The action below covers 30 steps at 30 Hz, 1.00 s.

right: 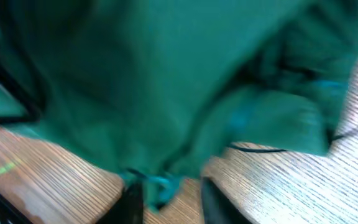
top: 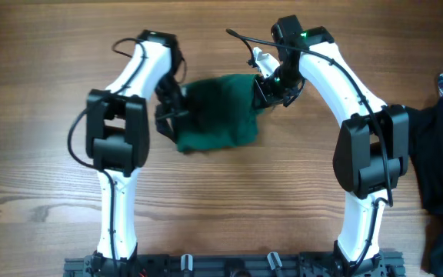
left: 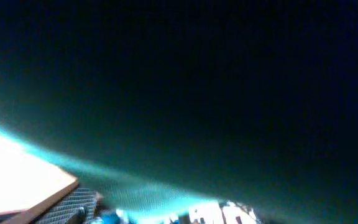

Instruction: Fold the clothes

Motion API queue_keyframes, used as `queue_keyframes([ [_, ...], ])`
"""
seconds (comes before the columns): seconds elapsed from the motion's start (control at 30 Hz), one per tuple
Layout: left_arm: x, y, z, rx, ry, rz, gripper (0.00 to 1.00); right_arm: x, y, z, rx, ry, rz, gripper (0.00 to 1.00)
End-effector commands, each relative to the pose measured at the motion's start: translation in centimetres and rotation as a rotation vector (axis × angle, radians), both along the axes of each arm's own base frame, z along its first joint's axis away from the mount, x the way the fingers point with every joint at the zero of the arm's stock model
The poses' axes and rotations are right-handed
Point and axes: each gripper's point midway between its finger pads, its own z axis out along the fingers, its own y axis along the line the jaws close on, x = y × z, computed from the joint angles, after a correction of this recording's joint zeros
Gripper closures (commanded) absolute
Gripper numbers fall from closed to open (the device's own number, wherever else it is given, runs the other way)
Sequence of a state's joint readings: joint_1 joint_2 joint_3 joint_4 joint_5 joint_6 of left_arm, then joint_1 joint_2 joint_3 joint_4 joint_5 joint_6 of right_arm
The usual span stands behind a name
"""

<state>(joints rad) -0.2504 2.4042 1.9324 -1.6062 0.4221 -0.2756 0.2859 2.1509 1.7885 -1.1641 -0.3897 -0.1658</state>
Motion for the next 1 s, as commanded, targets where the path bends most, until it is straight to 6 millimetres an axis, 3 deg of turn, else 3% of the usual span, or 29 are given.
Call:
queue_keyframes([
  [0.0, -1.2, -2.0, 1.0, -0.040, 0.036, 0.008, 0.05, -0.1, 0.3, 1.4, 0.037, -0.020, 0.010, 0.57],
  [0.13, -0.3, -1.8, 1.9, -0.044, -0.014, 0.011, 0.02, -1.7, 1.3, 2.0, 0.111, 0.063, 0.006, 0.55],
  [0.23, 2.4, -1.7, 5.5, -0.081, -0.148, 0.031, 0.01, -2.6, 1.0, 2.0, 0.091, 0.131, -0.056, 0.67],
  [0.33, 4.9, -2.2, 10.3, -0.128, -0.335, 0.026, 0.02, -3.4, 1.1, 2.2, 0.080, 0.202, -0.131, 0.74],
  [0.37, 6.1, -1.5, 10.9, -0.088, -0.419, 0.006, 0.12, -4.2, 1.4, 2.1, 0.070, 0.225, -0.120, 0.89],
  [0.4, 7.4, -0.6, 10.7, -0.029, -0.487, -0.014, 0.30, -4.9, 1.7, 1.9, 0.062, 0.242, -0.109, 0.96],
  [0.43, 9.8, 0.8, 10.2, 0.068, -0.600, -0.039, 0.88, -6.2, 2.2, 0.9, 0.025, 0.276, -0.108, 0.96],
  [0.47, 11.8, 1.4, 9.8, 0.117, -0.680, -0.045, 0.96, -6.9, 2.1, -0.2, -0.030, 0.292, -0.127, 0.96],
  [0.53, 15.6, 0.9, 10.2, 0.089, -0.864, -0.144, 0.96, -8.2, 2.1, -2.1, -0.115, 0.307, -0.146, 0.95],
  [0.63, 18.7, -0.4, 9.9, 0.041, -1.015, -0.311, 0.96, -10.1, 2.4, -4.3, -0.166, 0.339, -0.171, 0.96],
  [0.77, 18.1, -2.9, 6.2, -0.071, -0.962, -0.425, 0.92, -9.9, -0.3, -7.2, -0.323, 0.267, -0.214, 0.96],
  [0.9, 17.0, -3.5, 1.6, -0.086, -0.853, -0.440, 0.92, -6.9, -0.9, -8.0, -0.357, 0.118, -0.225, 0.95],
  [0.97, 15.7, -3.5, 0.9, -0.085, -0.796, -0.451, 0.92, -5.0, -1.0, -8.1, -0.361, 0.035, -0.237, 0.96],
])
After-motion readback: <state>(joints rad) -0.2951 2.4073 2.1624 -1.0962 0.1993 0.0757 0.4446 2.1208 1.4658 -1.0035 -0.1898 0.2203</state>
